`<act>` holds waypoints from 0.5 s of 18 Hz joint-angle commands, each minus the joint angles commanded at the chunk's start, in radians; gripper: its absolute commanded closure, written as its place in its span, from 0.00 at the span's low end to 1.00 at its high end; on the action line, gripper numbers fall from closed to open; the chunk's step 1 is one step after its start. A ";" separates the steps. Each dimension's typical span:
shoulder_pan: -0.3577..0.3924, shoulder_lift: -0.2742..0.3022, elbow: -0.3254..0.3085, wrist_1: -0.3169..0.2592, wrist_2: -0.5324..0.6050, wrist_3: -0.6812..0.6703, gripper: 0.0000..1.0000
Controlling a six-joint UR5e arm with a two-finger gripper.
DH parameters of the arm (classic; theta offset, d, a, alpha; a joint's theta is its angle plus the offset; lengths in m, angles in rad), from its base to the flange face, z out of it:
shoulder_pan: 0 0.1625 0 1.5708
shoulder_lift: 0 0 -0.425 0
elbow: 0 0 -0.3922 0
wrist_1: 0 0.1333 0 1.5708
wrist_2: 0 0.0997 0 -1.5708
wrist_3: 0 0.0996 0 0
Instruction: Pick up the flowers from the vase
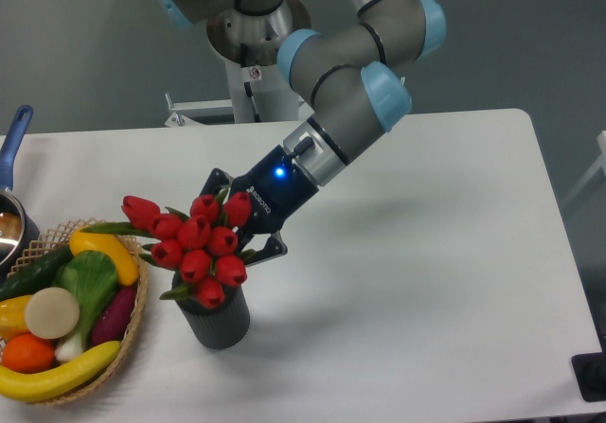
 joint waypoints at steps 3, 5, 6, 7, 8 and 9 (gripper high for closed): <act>-0.002 0.003 0.029 0.000 0.000 -0.021 0.56; 0.000 0.005 0.060 0.000 0.000 -0.067 0.56; 0.002 0.003 0.077 0.000 0.000 -0.087 0.56; 0.002 0.003 0.092 0.000 0.000 -0.100 0.56; 0.003 0.003 0.103 0.000 0.002 -0.104 0.56; 0.006 0.003 0.115 0.000 0.002 -0.106 0.56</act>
